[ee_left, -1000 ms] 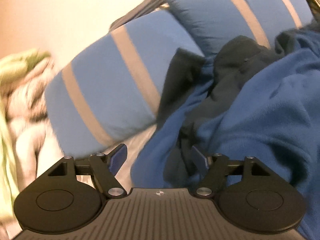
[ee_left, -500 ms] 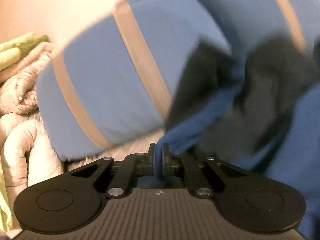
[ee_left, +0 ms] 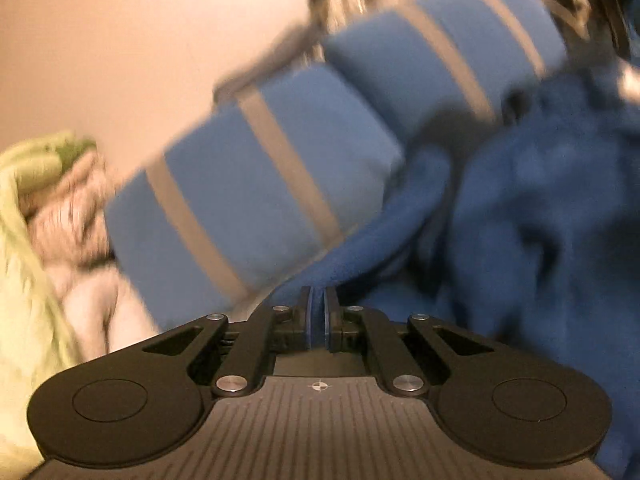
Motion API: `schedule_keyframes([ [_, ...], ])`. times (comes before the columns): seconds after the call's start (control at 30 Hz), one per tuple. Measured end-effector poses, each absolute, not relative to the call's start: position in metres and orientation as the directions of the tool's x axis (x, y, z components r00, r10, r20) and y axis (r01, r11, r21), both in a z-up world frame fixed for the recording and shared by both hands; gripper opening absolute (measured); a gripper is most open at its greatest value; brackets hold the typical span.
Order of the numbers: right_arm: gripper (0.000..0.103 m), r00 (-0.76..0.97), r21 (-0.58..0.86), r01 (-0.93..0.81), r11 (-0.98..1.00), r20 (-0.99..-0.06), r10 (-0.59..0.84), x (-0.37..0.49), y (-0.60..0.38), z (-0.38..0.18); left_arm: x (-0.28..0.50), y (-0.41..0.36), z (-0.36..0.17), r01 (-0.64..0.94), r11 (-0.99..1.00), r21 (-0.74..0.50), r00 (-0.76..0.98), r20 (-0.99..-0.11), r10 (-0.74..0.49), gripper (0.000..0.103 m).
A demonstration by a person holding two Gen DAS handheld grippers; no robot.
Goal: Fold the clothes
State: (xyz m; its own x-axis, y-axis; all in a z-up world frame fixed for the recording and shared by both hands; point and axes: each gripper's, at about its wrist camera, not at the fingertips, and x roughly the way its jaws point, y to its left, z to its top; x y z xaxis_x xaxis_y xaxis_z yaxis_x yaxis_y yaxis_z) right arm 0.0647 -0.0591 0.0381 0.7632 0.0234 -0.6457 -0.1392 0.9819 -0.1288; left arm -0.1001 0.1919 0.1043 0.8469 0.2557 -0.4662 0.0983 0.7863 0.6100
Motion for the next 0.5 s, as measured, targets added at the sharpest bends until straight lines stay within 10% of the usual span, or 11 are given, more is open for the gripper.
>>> schedule_keyframes([
  [0.33, 0.102, 0.748, -0.146, -0.137, 0.980, -0.664, 0.006, 0.070, -0.057, 0.030, -0.109, 0.214, 0.071, 0.193, 0.761, 0.619, 0.708, -0.625, 0.329, 0.011],
  [0.4, 0.102, 0.746, -0.145, -0.142, 0.979, -0.666, 0.010, 0.070, -0.056, 0.030, -0.111, 0.205, 0.081, 0.207, 0.754, 0.623, 0.738, -0.606, 0.298, 0.042],
  [0.5, 0.102, 0.748, -0.144, -0.154, 0.978, -0.663, 0.019, 0.069, -0.055, 0.030, -0.109, 0.188, 0.093, 0.222, 0.755, 0.618, 0.786, -0.572, 0.237, 0.057],
])
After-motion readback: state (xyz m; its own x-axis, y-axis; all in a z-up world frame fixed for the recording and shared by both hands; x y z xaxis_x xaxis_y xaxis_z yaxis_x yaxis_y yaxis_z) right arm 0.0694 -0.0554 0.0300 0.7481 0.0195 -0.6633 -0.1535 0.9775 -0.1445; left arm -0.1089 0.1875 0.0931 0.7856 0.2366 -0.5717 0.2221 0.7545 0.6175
